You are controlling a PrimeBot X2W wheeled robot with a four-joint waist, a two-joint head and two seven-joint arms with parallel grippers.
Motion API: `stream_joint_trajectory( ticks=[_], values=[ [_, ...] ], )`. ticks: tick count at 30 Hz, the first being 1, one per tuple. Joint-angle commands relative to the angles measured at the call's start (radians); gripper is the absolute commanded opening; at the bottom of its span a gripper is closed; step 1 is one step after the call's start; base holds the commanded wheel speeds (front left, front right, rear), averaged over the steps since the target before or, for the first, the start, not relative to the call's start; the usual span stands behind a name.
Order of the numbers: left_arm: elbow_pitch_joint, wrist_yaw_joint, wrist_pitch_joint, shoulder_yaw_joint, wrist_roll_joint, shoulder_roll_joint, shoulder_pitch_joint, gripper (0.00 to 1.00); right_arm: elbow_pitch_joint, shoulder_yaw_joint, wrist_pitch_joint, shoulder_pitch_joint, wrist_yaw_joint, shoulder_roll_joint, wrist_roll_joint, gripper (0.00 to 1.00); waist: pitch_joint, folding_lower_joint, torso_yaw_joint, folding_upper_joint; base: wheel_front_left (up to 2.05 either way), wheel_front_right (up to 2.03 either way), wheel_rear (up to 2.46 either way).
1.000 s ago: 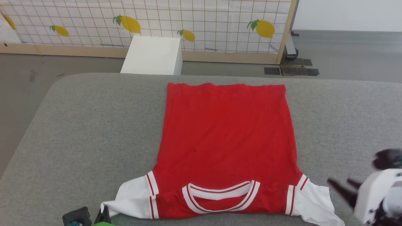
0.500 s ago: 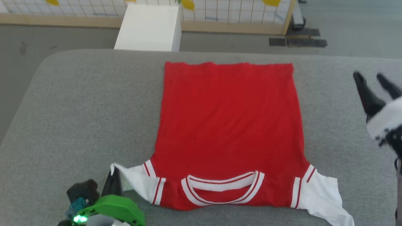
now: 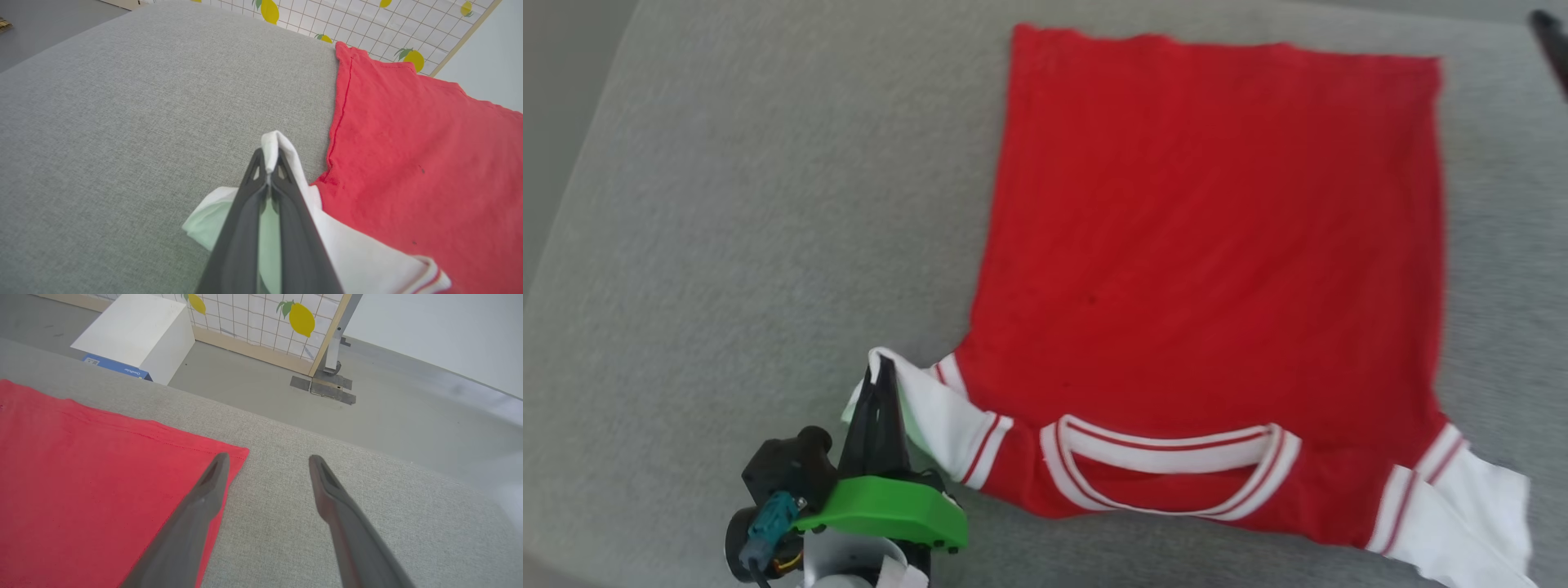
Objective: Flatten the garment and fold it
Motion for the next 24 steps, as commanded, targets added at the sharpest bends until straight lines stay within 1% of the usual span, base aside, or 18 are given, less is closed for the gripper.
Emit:
stream_joint_trajectory(
  ticks=[1,6,10,15,20,21,22,23,24],
  values=[
    [-0.012,0.009,-0.012,-0.006,0.012,-0.005,0.002,0.0,0.016,0.015,0.024,-0.03,-0.002,-0.016,-0.015,1.0,0.135,-0.0003,0.137,0.0,0.0,0.0,0.0],
    [-0.041,0.013,-0.034,-0.033,0.01,-0.016,0.005,0.0,0.071,0.071,0.13,-0.1,-0.002,-0.054,-0.043,1.0,0.18,-0.0003,0.178,0.0,0.0,0.0,0.0],
    [-0.045,0.015,-0.047,-0.053,0.001,-0.022,0.002,0.0,0.103,0.085,0.219,-0.125,-0.002,-0.072,-0.074,1.0,0.212,-0.0003,0.188,0.0,0.0,0.0,0.0],
    [-0.035,0.014,-0.058,-0.076,-0.005,-0.028,-0.014,0.0,0.112,0.086,0.273,-0.126,-0.002,-0.08,-0.088,1.0,0.242,-0.0003,0.188,0.0,0.0,0.0,0.0],
    [-0.022,0.019,-0.062,-0.084,-0.004,-0.029,-0.025,0.0,0.11,0.109,0.31,-0.104,-0.002,-0.081,-0.064,1.0,0.241,-0.0003,0.17,0.0,0.0,0.0,0.0],
    [-0.019,0.019,-0.062,-0.084,-0.004,-0.029,-0.027,0.0,0.108,0.114,0.314,-0.102,-0.002,-0.082,-0.058,0.75,0.237,-0.0003,0.164,0.0,0.0,0.0,0.0],
    [-0.016,0.019,-0.06,-0.084,-0.003,-0.027,-0.029,0.0,0.106,0.117,0.317,-0.1,-0.002,-0.082,-0.054,0.14,0.231,-0.0003,0.159,0.0,0.0,0.0,0.0],
    [-0.012,0.02,-0.058,-0.083,-0.003,-0.025,-0.031,0.0,0.104,0.121,0.322,-0.098,-0.002,-0.081,-0.047,0.0,0.223,-0.0003,0.154,0.0,0.0,0.0,0.0],
    [-0.01,0.02,-0.057,-0.082,-0.004,-0.023,-0.032,0.0,0.104,0.123,0.327,-0.098,-0.002,-0.08,-0.04,0.0,0.216,-0.0003,0.149,0.0,0.0,0.0,0.0]
  ],
)
